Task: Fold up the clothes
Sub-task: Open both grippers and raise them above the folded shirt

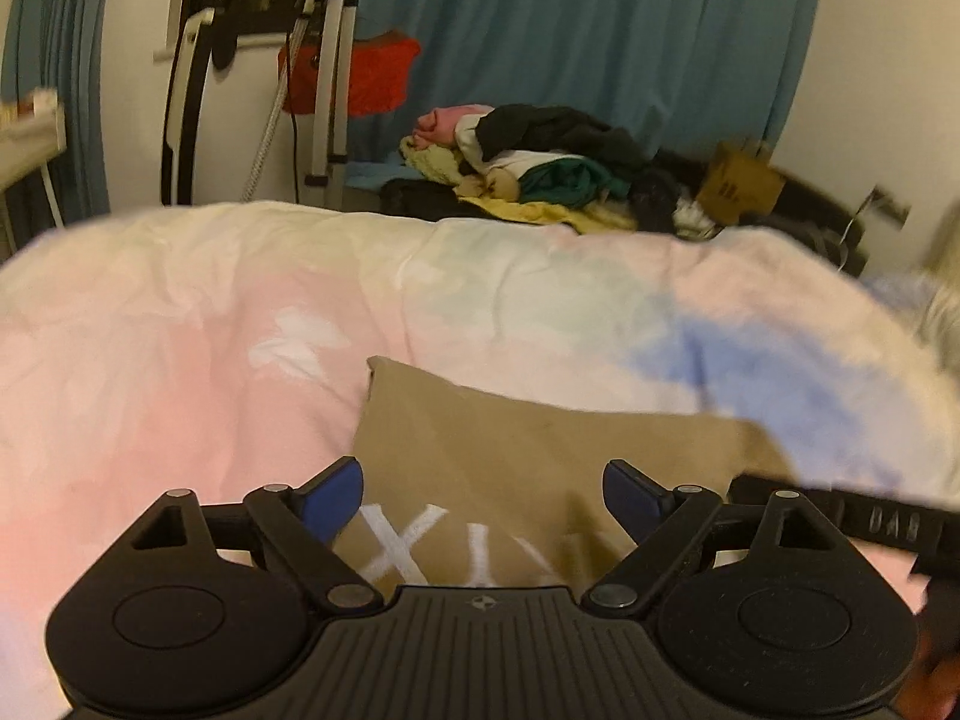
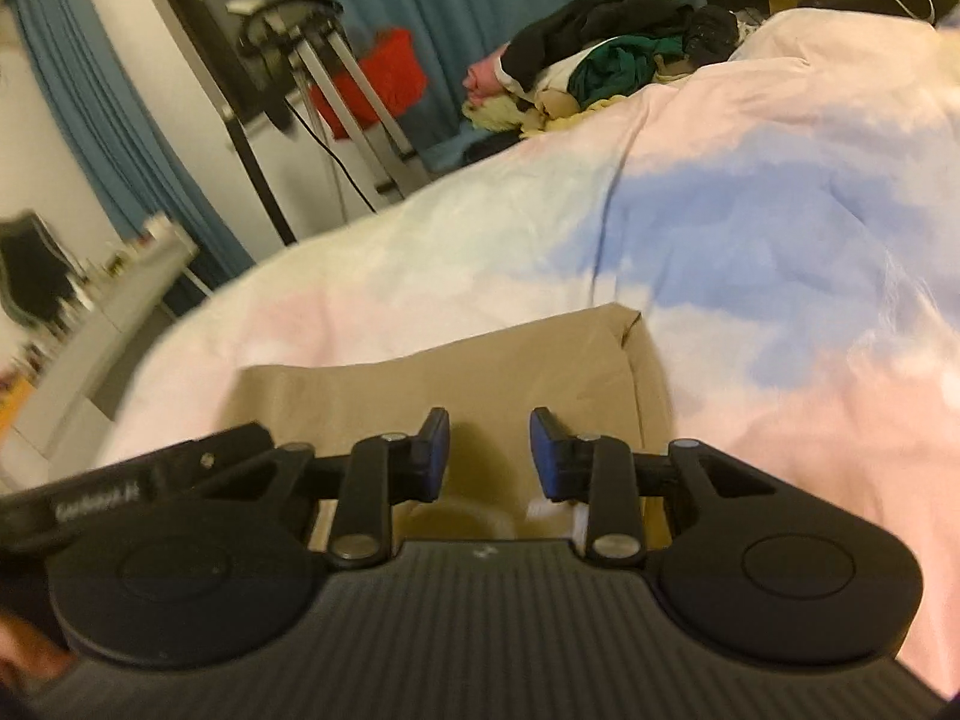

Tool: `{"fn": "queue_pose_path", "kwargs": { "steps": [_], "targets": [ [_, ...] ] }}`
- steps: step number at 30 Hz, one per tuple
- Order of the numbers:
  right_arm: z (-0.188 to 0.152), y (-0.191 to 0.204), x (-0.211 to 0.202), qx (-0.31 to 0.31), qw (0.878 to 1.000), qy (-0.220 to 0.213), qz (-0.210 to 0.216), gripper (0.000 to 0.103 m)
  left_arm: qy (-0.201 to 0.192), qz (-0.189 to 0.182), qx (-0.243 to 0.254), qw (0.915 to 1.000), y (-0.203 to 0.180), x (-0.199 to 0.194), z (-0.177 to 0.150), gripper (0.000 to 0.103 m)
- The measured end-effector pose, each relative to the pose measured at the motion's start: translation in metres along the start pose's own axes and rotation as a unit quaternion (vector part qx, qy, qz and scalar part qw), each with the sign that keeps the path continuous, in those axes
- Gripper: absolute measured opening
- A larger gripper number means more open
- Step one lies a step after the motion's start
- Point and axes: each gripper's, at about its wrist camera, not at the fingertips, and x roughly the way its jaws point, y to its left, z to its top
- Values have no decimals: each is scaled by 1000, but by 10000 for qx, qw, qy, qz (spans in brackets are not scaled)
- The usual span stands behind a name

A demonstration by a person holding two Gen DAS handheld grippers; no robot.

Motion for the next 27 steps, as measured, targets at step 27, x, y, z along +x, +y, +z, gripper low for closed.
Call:
{"fn": "queue_pose_path", "kwargs": {
  "steps": [27],
  "targets": [
    [-45,15,-21,-539,9958,272,-685,31,302,66,-9,9995,-5,-66,-50,89]
  ]
}}
